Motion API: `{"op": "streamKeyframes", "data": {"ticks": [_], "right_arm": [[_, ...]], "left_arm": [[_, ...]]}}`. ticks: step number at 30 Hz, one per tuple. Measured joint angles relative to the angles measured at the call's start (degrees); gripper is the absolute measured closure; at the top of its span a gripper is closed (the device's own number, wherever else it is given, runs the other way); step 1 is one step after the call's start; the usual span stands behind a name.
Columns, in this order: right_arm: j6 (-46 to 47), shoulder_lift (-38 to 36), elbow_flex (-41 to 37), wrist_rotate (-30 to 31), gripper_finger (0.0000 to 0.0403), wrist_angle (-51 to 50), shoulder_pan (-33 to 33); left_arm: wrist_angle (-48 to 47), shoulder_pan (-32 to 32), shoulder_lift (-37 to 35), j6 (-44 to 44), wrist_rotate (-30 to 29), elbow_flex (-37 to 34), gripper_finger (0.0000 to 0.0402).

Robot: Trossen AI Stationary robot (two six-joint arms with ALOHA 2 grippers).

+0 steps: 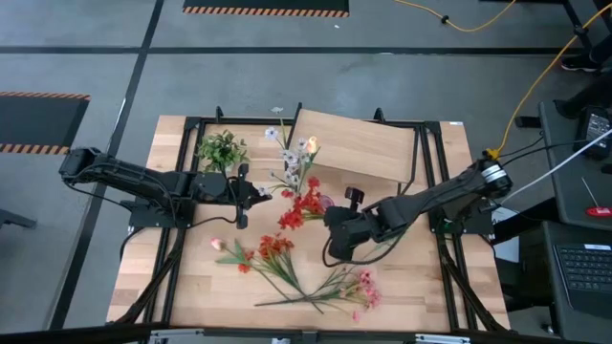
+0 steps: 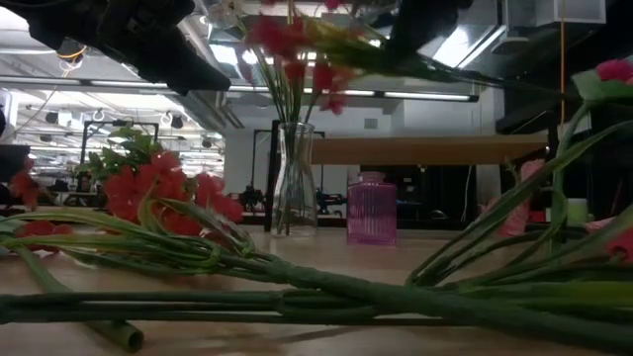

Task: Pick and place flowers into a vace then onto a shelf
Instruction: Put the red flowers into the transparent vase

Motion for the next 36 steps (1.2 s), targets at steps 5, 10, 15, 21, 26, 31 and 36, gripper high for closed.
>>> {"op": "streamKeyframes", "data": {"ticks": [5, 10, 15, 21, 26, 31, 36], "right_arm": [[-5.2, -1.5, -2.6, 0.3, 0.0395, 7.9, 0.1], [-10.8, -4.5, -6.2, 0.8, 0.0395, 17.6, 0.1], [-18.1, -8.9, -13.9, 0.5, 0.0395, 32.9, 0.1], [-24.5, -15.5, -27.1, -4.9, 0.0395, 52.6, -0.5], [-30.3, -19.7, -35.8, -11.6, 0.0395, 69.4, -2.9], [-33.0, -20.2, -38.9, -21.3, 0.0395, 81.3, -7.9], [-36.2, -20.2, -38.9, -28.8, 0.0395, 87.1, -11.2]], "left_arm": [[0.0, 0.0, 0.0, -0.1, 0.0, 0.0, 0.0399], [0.0, 0.0, 0.0, -1.0, 0.0, 0.0, 0.0395], [-0.1, 0.0, 0.0, -1.5, 0.0, 0.0, 0.0395], [-0.2, 0.0, 0.0, -2.6, 0.0, 0.0, 0.0399], [-0.2, 0.0, 0.0, -2.6, 0.0, 0.0, 0.0396], [0.0, 0.0, 0.0, -3.6, 0.0, 0.0, 0.0398], [0.0, 0.0, 0.0, -4.1, 0.0, 0.0, 0.0399]]}}
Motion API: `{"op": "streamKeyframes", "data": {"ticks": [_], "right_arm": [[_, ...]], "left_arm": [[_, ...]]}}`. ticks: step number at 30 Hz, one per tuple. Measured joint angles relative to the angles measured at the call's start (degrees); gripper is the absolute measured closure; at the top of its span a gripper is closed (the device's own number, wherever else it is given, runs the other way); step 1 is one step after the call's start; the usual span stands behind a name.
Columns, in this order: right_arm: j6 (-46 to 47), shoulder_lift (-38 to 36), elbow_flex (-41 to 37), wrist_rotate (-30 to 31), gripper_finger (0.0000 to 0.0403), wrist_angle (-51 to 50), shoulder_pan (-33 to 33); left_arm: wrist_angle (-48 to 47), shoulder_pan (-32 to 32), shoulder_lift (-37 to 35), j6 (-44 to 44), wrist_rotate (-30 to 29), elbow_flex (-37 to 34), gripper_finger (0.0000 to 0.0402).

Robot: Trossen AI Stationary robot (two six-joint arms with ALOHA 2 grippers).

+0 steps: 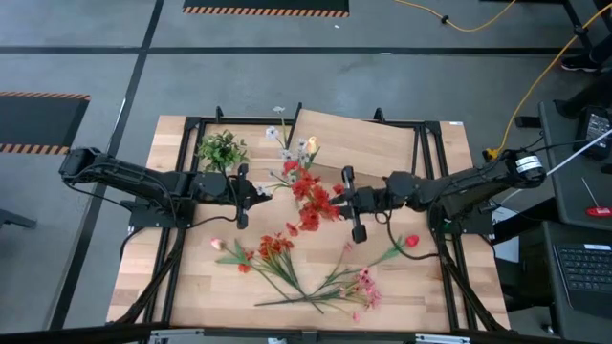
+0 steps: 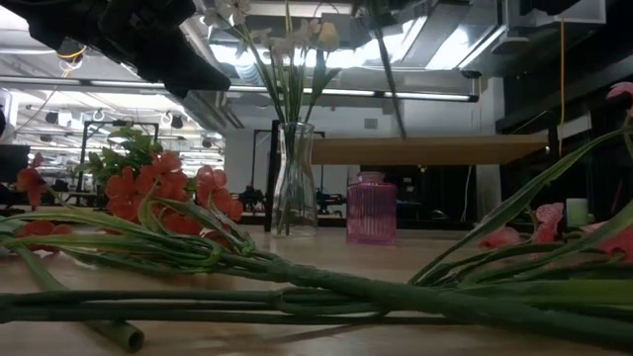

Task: Pick and place flowers into a vace then onto a shelf
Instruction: Put the red flowers into the transparent vase

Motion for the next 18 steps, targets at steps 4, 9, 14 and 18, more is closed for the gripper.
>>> {"op": "streamKeyframes", "data": {"ticks": [4, 9, 14, 18], "right_arm": [[-3.3, 0.0, 0.0, -2.8, 0.0395, 4.2, -1.5], [-4.8, 0.1, 0.0, -6.7, 0.0395, 8.8, -4.3], [-3.9, 2.4, 0.7, -11.2, 0.0395, 13.7, -7.7], [-2.6, 6.5, 4.3, -15.0, 0.0395, 14.0, -10.5]], "left_arm": [[0.0, 0.0, 0.0, 0.2, 0.0, 0.0, 0.0394], [0.0, 0.0, 0.0, 0.1, -1.2, 0.0, 0.0397], [0.0, 0.0, 0.0, 0.0, -1.7, 0.0, 0.0400], [0.0, 0.0, 0.0, 0.0, -1.7, 0.0, 0.0396]]}}
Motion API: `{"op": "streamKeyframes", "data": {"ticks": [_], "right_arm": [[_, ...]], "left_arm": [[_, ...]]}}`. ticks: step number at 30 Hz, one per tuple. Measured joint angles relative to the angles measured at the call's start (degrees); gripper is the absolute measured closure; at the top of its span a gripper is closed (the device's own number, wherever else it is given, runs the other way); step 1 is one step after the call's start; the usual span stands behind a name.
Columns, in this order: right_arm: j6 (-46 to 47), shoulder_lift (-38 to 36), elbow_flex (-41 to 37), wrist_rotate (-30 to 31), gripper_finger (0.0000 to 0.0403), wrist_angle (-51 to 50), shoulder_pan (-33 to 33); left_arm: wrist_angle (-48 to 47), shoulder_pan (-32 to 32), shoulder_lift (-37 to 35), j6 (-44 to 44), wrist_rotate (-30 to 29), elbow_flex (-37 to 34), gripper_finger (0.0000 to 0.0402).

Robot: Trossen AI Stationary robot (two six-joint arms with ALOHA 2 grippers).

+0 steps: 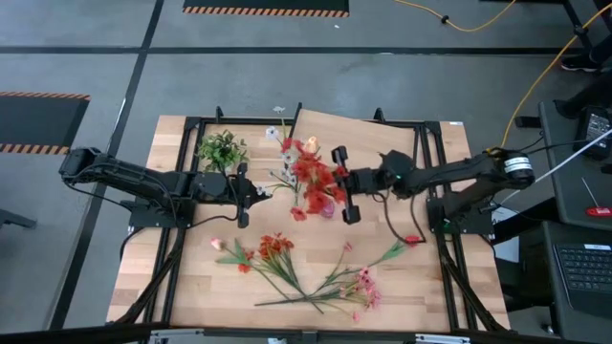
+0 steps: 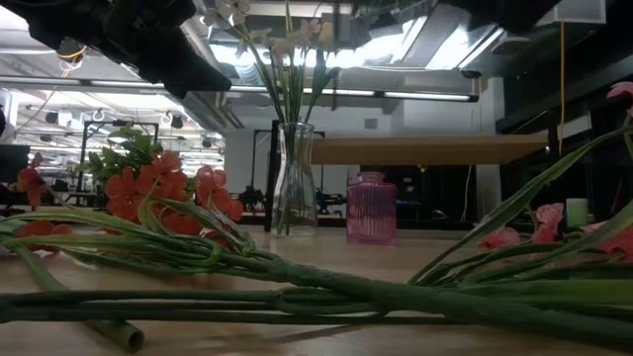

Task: Pick and place flowers into a vace then onto a shelf
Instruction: Put the red flowers into the transparent vase

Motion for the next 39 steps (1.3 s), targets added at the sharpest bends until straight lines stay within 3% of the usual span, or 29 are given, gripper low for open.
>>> {"op": "streamKeyframes", "data": {"ticks": [7, 14, 27, 39], "right_arm": [[0.0, 4.9, 5.4, -2.7, 0.0395, 1.0, -3.7], [3.4, 9.0, 5.5, -4.2, 0.0395, 9.4, -6.6], [6.8, 14.0, 5.4, -4.1, 0.0395, 11.4, -9.0], [6.9, 14.6, -2.6, 0.5, 0.0395, 19.4, -9.0]], "left_arm": [[0.0, 0.0, 0.0, 0.2, 0.0, 0.0, 0.0397], [0.0, 0.0, 0.0, 2.4, 0.0, 0.0, 0.0398], [0.0, 0.0, 0.0, 2.5, 0.0, 0.0, 0.0399], [0.6, 0.0, 0.0, 4.4, 0.2, 0.0, 0.0399]]}}
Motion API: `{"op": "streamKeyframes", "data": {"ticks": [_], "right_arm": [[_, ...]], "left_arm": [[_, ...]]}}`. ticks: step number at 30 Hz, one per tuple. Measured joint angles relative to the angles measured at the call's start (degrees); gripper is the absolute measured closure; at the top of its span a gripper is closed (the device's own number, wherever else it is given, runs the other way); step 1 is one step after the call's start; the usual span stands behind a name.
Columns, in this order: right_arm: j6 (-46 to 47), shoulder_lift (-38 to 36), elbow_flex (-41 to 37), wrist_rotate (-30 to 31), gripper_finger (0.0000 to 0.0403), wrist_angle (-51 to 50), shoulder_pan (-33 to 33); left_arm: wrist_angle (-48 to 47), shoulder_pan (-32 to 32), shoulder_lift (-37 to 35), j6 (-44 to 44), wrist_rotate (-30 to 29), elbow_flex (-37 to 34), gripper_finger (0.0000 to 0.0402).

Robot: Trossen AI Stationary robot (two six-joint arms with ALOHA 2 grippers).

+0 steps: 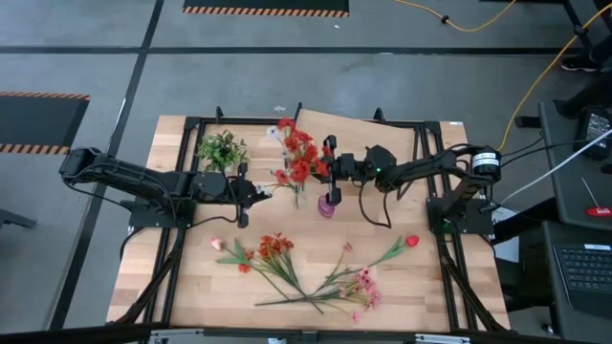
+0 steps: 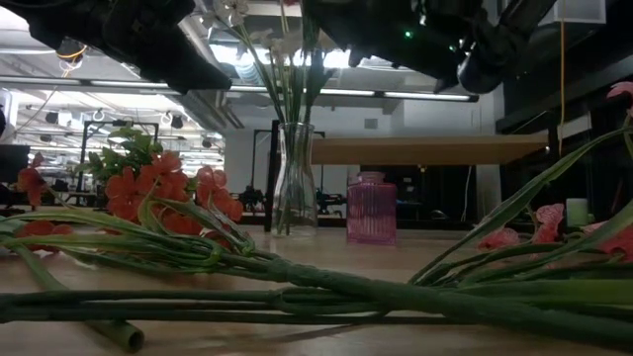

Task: Pick and place flowers into a vace then onto a shelf
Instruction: Put the red flowers into the transparent vase

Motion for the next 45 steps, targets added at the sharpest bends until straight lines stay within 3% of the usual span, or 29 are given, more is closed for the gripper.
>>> {"op": "streamKeyframes", "data": {"ticks": [15, 25, 37, 45], "right_arm": [[-1.3, 5.1, -1.4, 0.0, 0.0396, 4.6, 0.0], [-1.4, 7.7, -1.4, -1.6, 0.0367, 4.6, 0.0], [-1.4, 5.3, -1.4, -4.2, 0.0359, -6.7, 0.0], [-1.2, 5.3, -1.4, -4.2, 0.0287, -7.3, 0.0]], "left_arm": [[1.3, 0.0, 0.0, -0.5, 0.0, 0.0, 0.0399], [1.2, 0.0, 0.0, -0.4, 0.0, 0.0, 0.0394], [0.7, 0.0, 0.0, -1.6, 0.1, 0.0, 0.0396], [0.7, 0.0, 0.0, -3.3, 0.1, 0.0, 0.0399]]}}
